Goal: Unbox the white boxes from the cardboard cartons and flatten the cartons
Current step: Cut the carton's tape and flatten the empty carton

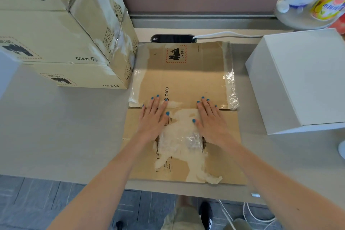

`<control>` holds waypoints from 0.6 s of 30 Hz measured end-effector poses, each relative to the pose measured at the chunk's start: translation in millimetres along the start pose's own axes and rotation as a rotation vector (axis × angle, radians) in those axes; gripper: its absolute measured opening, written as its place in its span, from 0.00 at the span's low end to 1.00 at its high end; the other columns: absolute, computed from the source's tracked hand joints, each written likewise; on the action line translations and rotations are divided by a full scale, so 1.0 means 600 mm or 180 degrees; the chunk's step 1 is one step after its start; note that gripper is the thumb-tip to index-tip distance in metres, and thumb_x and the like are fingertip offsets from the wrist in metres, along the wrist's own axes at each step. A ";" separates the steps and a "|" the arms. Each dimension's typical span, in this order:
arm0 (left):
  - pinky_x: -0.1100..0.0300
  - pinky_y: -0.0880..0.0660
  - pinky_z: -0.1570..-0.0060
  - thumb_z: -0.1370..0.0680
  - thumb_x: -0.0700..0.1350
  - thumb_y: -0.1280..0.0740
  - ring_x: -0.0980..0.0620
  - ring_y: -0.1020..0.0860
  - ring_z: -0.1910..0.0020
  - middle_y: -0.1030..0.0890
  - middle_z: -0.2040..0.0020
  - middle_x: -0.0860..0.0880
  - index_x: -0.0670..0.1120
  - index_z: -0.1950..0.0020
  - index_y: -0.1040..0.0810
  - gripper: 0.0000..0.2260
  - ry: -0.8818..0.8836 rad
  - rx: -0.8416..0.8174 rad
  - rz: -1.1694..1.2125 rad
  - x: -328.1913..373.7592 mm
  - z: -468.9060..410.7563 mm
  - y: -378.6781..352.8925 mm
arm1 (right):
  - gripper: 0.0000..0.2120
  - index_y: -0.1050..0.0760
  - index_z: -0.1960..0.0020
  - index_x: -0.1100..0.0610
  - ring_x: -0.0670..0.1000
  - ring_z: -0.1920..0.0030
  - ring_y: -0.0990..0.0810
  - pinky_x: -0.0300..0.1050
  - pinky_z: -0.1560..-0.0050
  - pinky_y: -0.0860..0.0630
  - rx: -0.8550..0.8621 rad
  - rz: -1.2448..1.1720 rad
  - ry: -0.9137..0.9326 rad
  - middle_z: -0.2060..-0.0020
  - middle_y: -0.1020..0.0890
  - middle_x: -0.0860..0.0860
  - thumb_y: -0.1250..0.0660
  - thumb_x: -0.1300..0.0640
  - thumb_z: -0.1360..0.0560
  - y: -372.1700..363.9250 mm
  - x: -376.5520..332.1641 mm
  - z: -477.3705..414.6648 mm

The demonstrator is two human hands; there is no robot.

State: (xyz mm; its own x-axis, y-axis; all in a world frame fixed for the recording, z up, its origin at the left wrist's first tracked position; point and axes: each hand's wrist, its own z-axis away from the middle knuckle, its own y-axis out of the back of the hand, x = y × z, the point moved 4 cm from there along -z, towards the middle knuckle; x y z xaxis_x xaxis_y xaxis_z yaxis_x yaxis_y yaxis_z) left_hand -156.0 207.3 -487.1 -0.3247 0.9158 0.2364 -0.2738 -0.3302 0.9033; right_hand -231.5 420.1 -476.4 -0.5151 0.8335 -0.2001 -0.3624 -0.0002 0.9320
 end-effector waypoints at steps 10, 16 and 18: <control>0.54 0.65 0.23 0.19 0.58 0.59 0.58 0.63 0.21 0.57 0.19 0.55 0.56 0.19 0.52 0.27 -0.0136 0.0548 0.0297 -0.024 0.118 -0.028 | 0.35 0.59 0.21 0.55 0.48 0.23 0.61 0.49 0.23 0.59 0.0134 -0.0151 0.0032 0.22 0.59 0.49 0.65 0.39 0.23 -0.022 -0.009 0.109; 0.48 0.64 0.23 0.19 0.58 0.62 0.55 0.66 0.22 0.64 0.20 0.53 0.55 0.19 0.62 0.28 -0.0077 0.0568 -0.0168 -0.027 0.138 -0.063 | 0.38 0.66 0.22 0.53 0.49 0.24 0.69 0.50 0.23 0.62 0.0061 0.0009 0.0087 0.23 0.64 0.49 0.64 0.34 0.25 -0.050 -0.005 0.127; 0.48 0.65 0.23 0.19 0.59 0.62 0.55 0.67 0.22 0.65 0.20 0.53 0.56 0.20 0.63 0.28 -0.0063 0.0492 -0.0178 -0.027 0.133 -0.066 | 0.38 0.67 0.23 0.52 0.48 0.25 0.70 0.50 0.23 0.62 0.0016 0.0061 0.0091 0.24 0.66 0.49 0.65 0.33 0.25 -0.055 -0.001 0.124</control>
State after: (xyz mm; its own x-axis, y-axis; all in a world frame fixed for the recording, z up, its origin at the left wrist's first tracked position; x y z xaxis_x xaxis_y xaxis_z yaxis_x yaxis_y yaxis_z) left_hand -67.9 223.6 -498.2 -0.2946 0.9366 0.1897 -0.1478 -0.2408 0.9593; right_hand -161.6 460.9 -484.7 -0.5439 0.8171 -0.1908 -0.3485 -0.0131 0.9372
